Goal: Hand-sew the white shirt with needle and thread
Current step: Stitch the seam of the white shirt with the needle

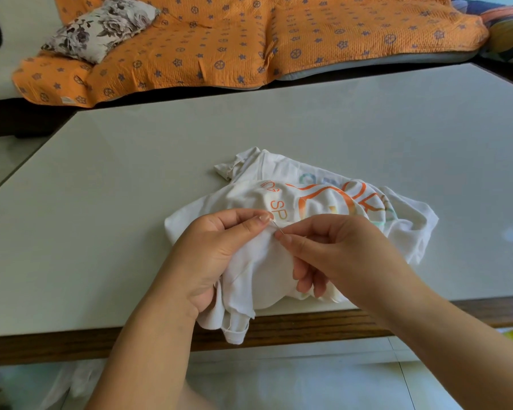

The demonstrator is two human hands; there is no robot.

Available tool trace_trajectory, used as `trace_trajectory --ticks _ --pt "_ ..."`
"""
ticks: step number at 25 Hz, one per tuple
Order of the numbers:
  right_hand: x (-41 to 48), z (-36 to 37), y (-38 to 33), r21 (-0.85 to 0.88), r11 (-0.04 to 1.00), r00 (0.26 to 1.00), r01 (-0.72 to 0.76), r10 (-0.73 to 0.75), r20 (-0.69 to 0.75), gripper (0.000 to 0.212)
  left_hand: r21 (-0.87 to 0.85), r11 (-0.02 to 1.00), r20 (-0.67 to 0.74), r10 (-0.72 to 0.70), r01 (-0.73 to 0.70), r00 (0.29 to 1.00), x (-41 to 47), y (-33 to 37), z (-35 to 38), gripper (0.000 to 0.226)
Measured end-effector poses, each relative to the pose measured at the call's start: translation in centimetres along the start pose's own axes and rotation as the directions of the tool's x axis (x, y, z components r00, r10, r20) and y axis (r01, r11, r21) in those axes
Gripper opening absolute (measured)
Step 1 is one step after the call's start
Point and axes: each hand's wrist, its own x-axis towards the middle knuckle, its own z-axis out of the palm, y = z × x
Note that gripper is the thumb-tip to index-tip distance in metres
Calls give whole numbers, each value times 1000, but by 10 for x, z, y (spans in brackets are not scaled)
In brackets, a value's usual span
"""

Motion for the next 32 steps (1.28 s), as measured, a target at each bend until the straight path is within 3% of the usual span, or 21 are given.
trace_trajectory --ticks 13,20,26,32 --pt "0 2 -3 -76 997 999 -14 11 -42 13 18 1000 10 21 -21 1000 -3 1 3 21" --pt "-1 6 -2 -105 994 995 -20 9 -99 16 130 987 26 92 -94 995 -4 -3 7 21" --pt "1 4 1 -48 999 993 -5 -1 -116 14 127 987 30 96 -99 995 -3 -5 8 40" --pt "3 4 4 19 1000 994 17 -15 -112 12 128 989 30 76 -79 997 -2 -6 10 30"
